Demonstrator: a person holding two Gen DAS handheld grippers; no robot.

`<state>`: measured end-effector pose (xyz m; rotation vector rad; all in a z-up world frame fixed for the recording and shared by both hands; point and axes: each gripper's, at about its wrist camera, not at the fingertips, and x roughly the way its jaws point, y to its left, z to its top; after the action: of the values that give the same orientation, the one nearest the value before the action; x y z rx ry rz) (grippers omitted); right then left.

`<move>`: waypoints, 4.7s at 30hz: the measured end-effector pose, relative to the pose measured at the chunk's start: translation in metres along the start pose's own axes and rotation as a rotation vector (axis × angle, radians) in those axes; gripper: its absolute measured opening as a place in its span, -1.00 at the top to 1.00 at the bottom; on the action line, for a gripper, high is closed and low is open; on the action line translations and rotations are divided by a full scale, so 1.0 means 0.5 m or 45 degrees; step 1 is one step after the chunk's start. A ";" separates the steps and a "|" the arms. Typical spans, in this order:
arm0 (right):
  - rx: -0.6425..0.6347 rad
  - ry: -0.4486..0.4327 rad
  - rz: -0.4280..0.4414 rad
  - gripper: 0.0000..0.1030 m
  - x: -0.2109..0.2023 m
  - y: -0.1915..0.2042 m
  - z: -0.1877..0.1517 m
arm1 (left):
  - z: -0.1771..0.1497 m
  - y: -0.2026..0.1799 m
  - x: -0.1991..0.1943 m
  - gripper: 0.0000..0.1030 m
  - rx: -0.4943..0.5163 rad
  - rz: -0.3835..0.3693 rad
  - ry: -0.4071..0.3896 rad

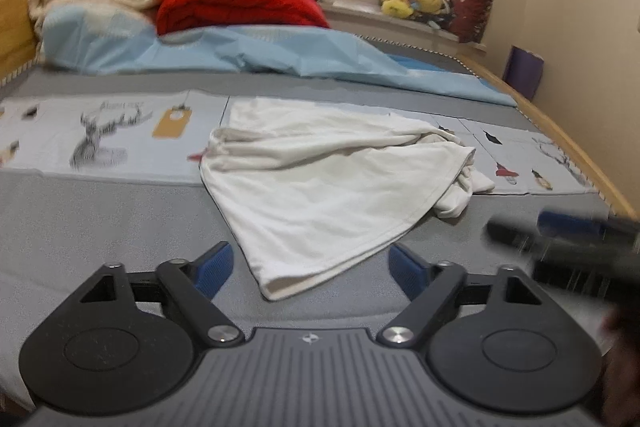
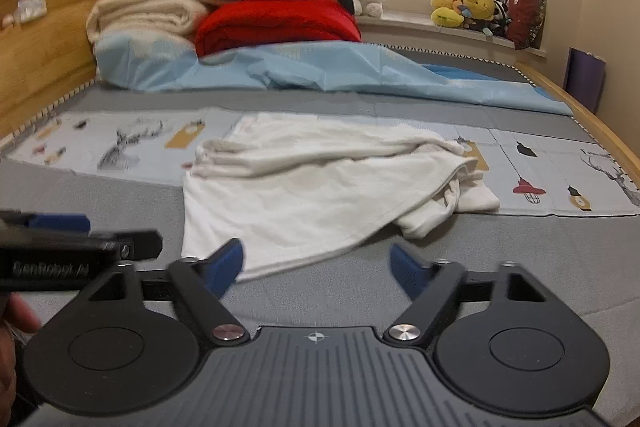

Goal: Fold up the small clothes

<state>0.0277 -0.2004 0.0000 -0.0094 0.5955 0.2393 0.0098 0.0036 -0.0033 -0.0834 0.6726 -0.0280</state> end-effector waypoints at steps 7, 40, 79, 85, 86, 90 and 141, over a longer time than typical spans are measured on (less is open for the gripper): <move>0.146 -0.067 -0.054 0.07 0.016 -0.143 0.059 | 0.015 0.056 0.075 0.23 0.045 -0.042 0.213; 0.468 -0.015 -0.165 0.44 0.051 -0.295 0.033 | 0.089 0.302 0.042 0.90 0.205 -0.141 0.316; 0.325 0.443 0.103 0.94 0.073 -0.381 -0.012 | 0.039 0.323 0.131 0.85 0.101 -0.170 0.567; 0.291 0.703 0.024 0.94 0.048 -0.442 -0.087 | -0.005 0.229 0.123 0.85 0.426 -0.298 0.714; 0.272 0.740 0.022 0.94 0.051 -0.434 -0.095 | -0.014 0.215 0.126 0.85 0.473 -0.295 0.740; 0.158 0.859 0.078 0.94 0.067 -0.395 -0.108 | -0.042 0.189 0.154 0.85 0.588 -0.162 0.842; 1.036 -0.051 0.133 1.00 0.577 -0.315 0.116 | 0.237 0.051 0.365 0.05 0.136 -0.050 0.195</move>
<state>0.3266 -0.2853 -0.1220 0.8117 0.6203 0.0844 0.2264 0.0275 -0.0264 0.0090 0.8209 -0.1086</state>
